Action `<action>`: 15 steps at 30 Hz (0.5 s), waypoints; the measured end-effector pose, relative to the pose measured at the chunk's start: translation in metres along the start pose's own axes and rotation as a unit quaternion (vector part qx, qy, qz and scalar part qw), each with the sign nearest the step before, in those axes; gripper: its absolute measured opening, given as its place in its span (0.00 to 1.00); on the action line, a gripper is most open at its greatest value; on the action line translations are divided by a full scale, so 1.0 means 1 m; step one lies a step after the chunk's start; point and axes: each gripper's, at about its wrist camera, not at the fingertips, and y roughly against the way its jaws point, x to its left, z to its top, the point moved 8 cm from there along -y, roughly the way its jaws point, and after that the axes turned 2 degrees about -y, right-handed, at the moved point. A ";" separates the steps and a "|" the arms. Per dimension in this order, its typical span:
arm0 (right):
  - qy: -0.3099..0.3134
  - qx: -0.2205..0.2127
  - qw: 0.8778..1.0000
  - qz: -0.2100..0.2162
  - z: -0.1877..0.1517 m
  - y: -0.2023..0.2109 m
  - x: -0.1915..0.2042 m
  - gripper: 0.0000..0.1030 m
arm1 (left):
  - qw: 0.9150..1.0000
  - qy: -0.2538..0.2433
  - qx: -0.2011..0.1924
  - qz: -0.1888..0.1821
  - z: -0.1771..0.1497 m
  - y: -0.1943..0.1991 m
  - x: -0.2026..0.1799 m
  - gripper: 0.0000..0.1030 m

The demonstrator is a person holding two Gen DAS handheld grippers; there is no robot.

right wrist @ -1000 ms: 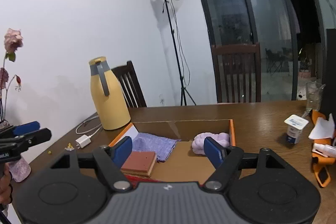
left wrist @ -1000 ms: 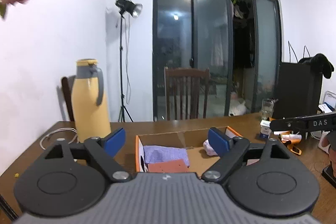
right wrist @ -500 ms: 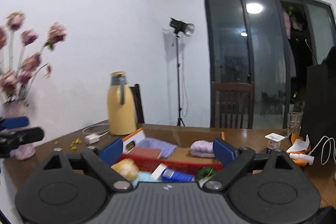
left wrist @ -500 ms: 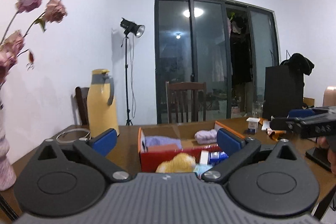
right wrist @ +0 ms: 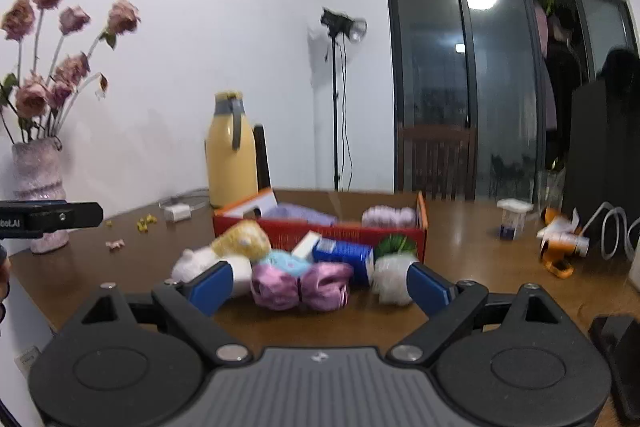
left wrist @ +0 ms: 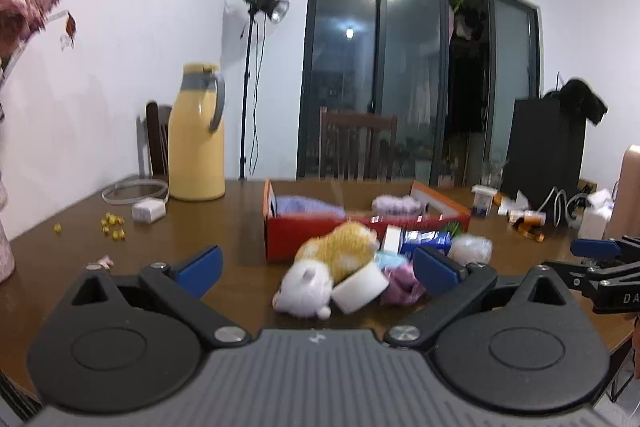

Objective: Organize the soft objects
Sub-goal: 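Withdraw the right gripper from the box back toward the pile, then close the left gripper on the white foam cylinder while the right grips a small white block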

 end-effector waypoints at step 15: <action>-0.006 0.066 0.997 0.037 0.005 -0.116 0.006 0.61 | 0.989 0.026 0.118 -0.080 -0.033 -0.093 -0.024 0.64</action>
